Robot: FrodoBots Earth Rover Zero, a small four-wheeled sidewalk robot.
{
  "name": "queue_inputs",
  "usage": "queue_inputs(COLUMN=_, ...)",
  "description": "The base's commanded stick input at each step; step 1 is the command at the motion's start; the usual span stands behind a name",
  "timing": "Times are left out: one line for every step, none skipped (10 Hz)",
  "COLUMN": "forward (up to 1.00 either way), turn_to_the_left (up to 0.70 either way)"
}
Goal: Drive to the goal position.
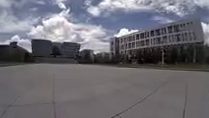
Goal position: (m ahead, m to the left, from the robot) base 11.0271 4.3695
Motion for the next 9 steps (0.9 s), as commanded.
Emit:
queue_inputs(forward=0.00, turn_to_the_left=0.01)
queue_inputs(forward=0.52, turn_to_the_left=0.00)
queue_inputs(forward=0.70, turn_to_the_left=0.00)
queue_inputs(forward=0.70, turn_to_the_left=0.00)
queue_inputs(forward=0.70, turn_to_the_left=0.00)
queue_inputs(forward=0.70, turn_to_the_left=0.00)
queue_inputs(forward=0.70, turn_to_the_left=0.00)
queue_inputs(forward=0.70, turn_to_the_left=0.00)
queue_inputs(forward=0.70, turn_to_the_left=0.12)
